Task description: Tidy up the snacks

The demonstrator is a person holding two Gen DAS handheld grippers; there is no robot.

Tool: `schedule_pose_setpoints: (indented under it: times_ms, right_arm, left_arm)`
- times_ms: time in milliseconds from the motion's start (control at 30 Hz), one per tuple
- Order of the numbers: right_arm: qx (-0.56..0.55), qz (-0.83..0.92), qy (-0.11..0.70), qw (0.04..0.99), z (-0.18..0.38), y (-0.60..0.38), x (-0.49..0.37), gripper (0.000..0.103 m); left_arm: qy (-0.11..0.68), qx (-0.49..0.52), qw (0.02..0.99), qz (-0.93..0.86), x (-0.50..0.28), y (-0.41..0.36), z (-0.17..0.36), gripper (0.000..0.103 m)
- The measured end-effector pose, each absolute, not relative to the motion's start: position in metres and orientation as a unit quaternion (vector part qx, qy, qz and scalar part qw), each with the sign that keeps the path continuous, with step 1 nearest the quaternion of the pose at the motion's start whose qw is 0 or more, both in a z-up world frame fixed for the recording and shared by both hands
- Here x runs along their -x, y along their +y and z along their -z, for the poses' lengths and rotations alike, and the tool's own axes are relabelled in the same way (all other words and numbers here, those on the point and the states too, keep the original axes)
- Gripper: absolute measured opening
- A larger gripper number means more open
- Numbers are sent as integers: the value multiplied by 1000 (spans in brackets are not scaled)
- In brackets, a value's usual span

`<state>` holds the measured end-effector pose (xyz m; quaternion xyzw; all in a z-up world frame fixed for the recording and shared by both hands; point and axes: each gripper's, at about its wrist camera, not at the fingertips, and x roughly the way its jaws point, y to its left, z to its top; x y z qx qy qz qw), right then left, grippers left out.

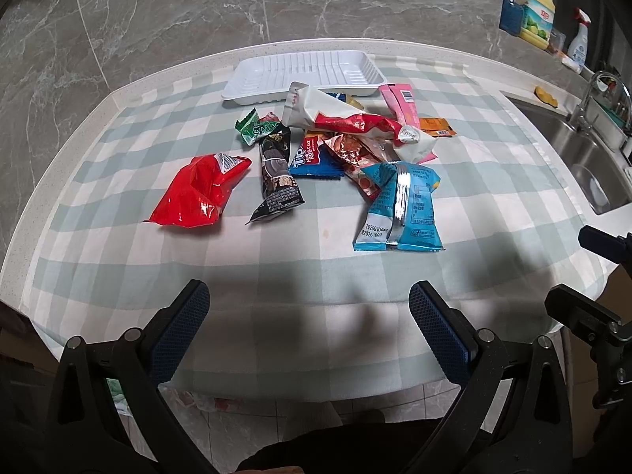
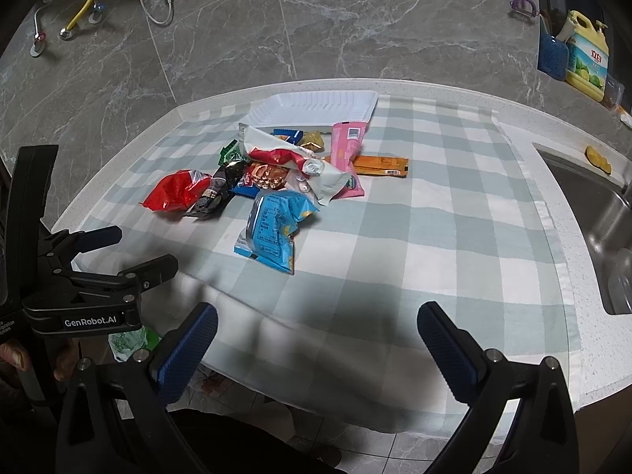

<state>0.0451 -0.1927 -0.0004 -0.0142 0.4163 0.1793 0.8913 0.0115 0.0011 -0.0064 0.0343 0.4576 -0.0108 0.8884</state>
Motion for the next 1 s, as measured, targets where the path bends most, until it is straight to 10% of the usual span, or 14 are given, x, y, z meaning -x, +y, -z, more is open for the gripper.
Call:
schedule_pose_setpoints:
  times_ms: [1000]
  right_arm:
    - [12,-181,418,890,1,-192,-48,103]
  left_arm:
    - [459,-35,888,9,-13,1,6,103]
